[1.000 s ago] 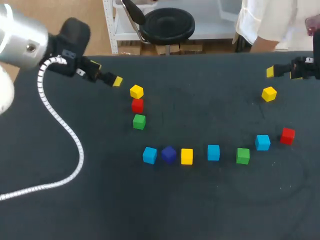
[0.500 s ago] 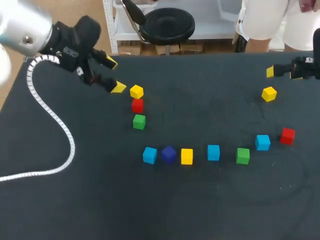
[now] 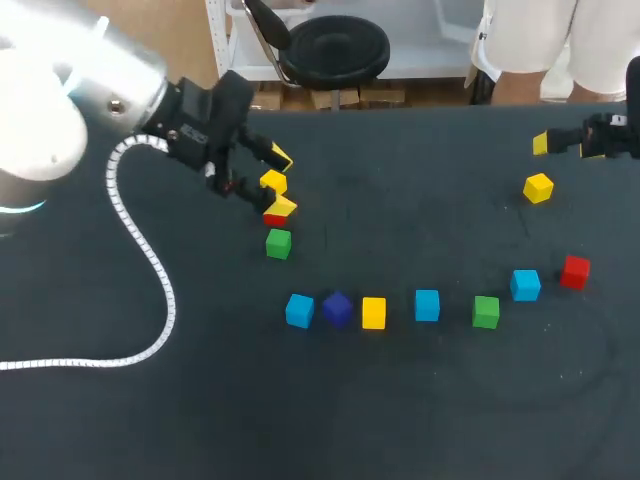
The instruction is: Place the blue cubes, place green cubes on the blue cubes, place the yellow cubes on the green cubes, then place the red cubes on the yellow cubes, and place purple cube on the red cubes.
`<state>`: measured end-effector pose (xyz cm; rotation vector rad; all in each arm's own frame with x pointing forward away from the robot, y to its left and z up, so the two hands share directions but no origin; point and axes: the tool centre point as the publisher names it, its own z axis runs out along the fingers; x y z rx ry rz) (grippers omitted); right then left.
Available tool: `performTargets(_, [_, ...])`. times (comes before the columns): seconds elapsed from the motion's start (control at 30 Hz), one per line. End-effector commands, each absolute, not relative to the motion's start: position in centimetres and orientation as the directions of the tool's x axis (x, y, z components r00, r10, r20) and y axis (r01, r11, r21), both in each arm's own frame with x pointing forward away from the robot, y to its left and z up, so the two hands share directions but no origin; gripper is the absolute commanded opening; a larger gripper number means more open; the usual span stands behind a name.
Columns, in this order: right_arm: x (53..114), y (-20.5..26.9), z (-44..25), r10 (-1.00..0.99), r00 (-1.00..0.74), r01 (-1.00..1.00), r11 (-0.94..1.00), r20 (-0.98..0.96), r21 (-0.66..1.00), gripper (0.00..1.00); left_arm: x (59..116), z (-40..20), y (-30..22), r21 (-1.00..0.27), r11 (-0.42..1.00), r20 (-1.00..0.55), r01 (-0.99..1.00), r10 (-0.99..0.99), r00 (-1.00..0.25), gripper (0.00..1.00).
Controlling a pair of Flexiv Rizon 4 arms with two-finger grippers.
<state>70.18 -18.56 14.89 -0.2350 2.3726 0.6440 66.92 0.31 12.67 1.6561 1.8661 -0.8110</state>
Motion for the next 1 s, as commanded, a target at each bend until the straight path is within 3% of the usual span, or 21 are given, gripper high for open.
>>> performTargets(0.03, [70.1, -18.5, 14.9, 0.000, -0.766, -0.323, 0.865, -0.642, 0.385, 1.00, 67.5, 12.8, -0.6, -0.121, 0.032, -0.697, 0.992, 0.709, -0.108, 1.00])
performTargets(0.77, [70.1, -18.5, 14.9, 0.000, -0.766, -0.323, 0.865, -0.642, 0.385, 1.00, 66.8, 12.7, 0.1, -0.127, 0.076, -0.676, 0.989, 0.723, -0.142, 1.00])
performTargets(1.0, [69.4, -14.9, 17.7, -0.252, -0.669, -0.572, 0.775, -0.699, 0.268, 1.00, 66.8, 12.7, 0.1, -0.127, 0.076, -0.676, 0.989, 0.723, -0.142, 1.00])
